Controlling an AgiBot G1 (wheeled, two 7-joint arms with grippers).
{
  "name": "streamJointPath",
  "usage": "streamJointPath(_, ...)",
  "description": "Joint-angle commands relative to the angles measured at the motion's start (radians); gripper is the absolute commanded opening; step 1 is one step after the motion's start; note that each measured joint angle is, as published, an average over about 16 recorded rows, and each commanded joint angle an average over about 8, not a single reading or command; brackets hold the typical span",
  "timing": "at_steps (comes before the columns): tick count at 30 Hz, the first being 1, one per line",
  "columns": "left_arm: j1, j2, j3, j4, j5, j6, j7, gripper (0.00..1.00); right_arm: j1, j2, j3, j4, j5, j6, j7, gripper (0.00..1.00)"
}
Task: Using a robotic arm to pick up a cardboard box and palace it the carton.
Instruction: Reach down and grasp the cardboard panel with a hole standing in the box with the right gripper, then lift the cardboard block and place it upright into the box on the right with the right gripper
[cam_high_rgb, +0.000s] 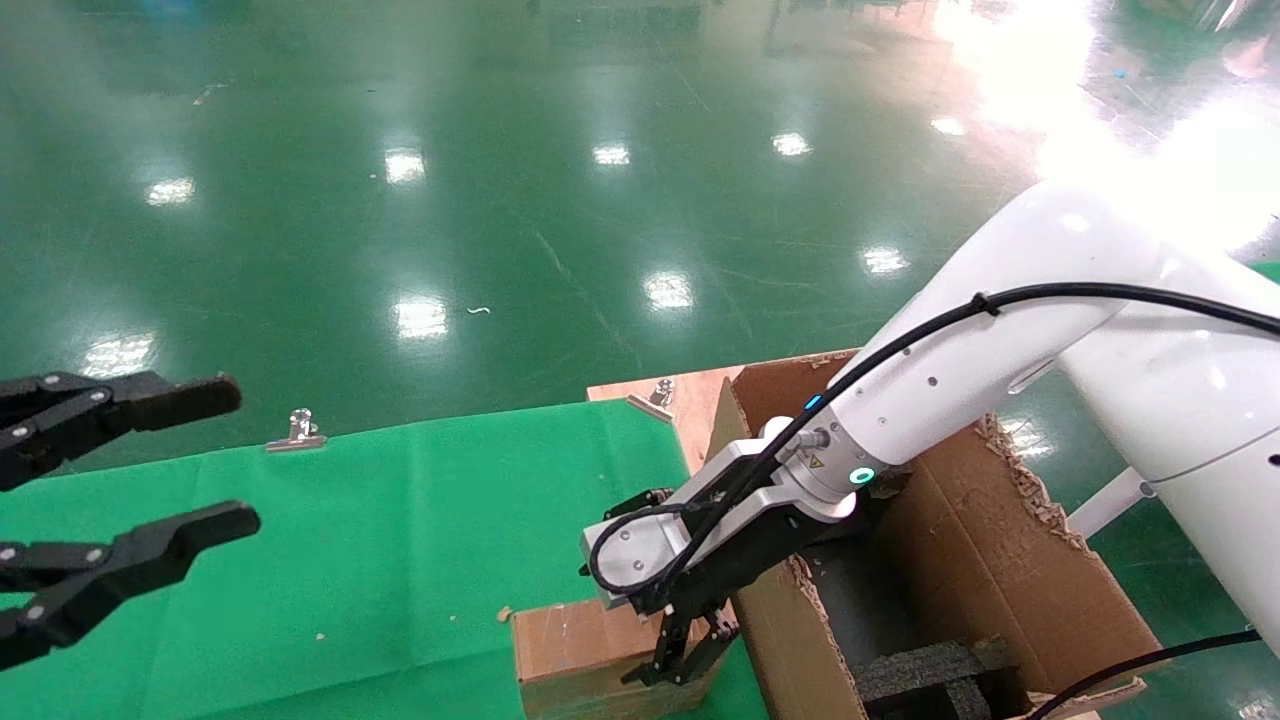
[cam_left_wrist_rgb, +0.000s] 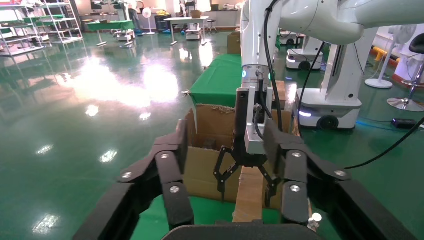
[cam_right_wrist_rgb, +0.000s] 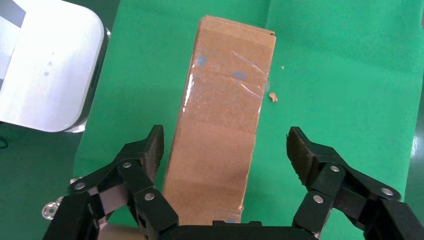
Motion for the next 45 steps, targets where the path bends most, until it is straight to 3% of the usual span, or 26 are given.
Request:
streamJointPath(1, 0.000, 0.000, 0.000, 0.000, 0.000, 0.000, 0.000, 1.00, -0.001, 0.000, 0.001, 0.000, 0.000, 0.000, 0.000, 0.00)
streamJointPath(27, 0.000, 0.000, 0.000, 0.000, 0.000, 0.000, 0.000, 1.00, 0.017, 0.019, 0.021, -0.008, 0.031, 0.012, 0.011, 0.00)
streamJointPath(36, 0.000, 0.000, 0.000, 0.000, 0.000, 0.000, 0.000, 1.00, 0.184, 0.068, 0.093, -0.050, 0.107, 0.010, 0.038, 0.00)
streamJointPath(45, 0.000, 0.000, 0.000, 0.000, 0.000, 0.000, 0.000, 1.00, 0.358, 0.098, 0.112, -0.132, 0.133, -0.003, 0.003, 0.00)
